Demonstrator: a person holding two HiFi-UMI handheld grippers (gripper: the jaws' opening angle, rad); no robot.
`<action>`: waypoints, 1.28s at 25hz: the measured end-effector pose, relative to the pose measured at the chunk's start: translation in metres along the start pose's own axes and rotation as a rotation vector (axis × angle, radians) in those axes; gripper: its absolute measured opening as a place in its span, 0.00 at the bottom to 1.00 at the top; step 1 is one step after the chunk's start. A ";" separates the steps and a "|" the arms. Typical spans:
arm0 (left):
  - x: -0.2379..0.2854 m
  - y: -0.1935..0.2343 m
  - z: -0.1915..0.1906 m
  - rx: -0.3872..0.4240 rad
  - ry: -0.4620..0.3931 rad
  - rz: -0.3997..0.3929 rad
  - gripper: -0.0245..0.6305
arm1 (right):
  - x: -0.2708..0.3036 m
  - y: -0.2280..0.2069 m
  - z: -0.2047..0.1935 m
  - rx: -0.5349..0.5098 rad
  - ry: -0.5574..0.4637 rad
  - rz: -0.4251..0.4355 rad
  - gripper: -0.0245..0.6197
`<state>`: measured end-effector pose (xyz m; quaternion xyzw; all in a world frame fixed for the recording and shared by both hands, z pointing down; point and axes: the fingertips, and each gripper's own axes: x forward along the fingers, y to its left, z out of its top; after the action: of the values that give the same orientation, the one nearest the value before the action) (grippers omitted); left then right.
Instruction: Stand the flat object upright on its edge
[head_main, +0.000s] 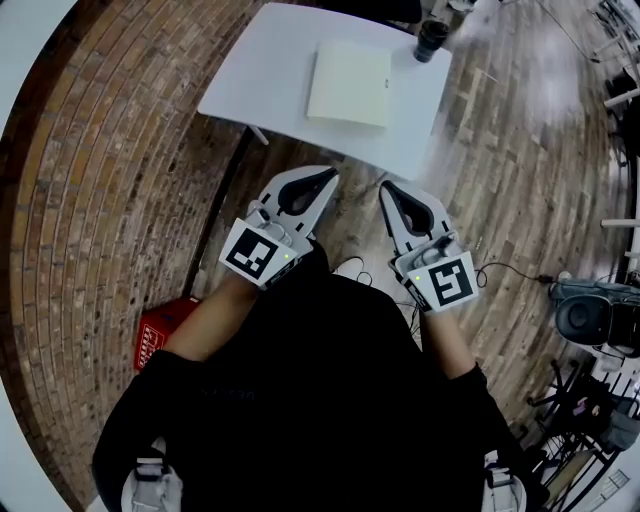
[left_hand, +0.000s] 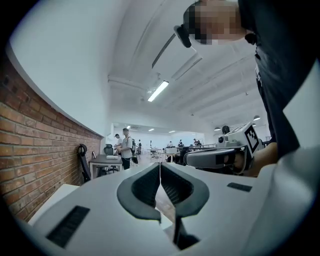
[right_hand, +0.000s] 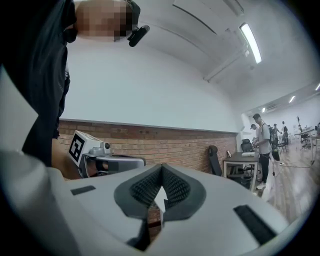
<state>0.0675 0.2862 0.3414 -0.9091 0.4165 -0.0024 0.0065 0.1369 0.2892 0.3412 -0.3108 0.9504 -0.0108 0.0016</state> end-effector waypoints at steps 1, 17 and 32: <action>0.000 0.000 0.000 0.000 0.007 0.005 0.07 | -0.001 -0.001 -0.002 -0.003 0.002 0.004 0.05; 0.018 0.066 -0.004 -0.025 0.062 0.036 0.07 | 0.053 -0.033 -0.019 0.041 0.044 -0.004 0.05; 0.054 0.218 -0.008 -0.064 0.020 -0.112 0.07 | 0.192 -0.074 -0.028 0.073 0.145 -0.151 0.05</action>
<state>-0.0623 0.1029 0.3464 -0.9307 0.3648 0.0016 -0.0269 0.0254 0.1161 0.3711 -0.3796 0.9209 -0.0681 -0.0568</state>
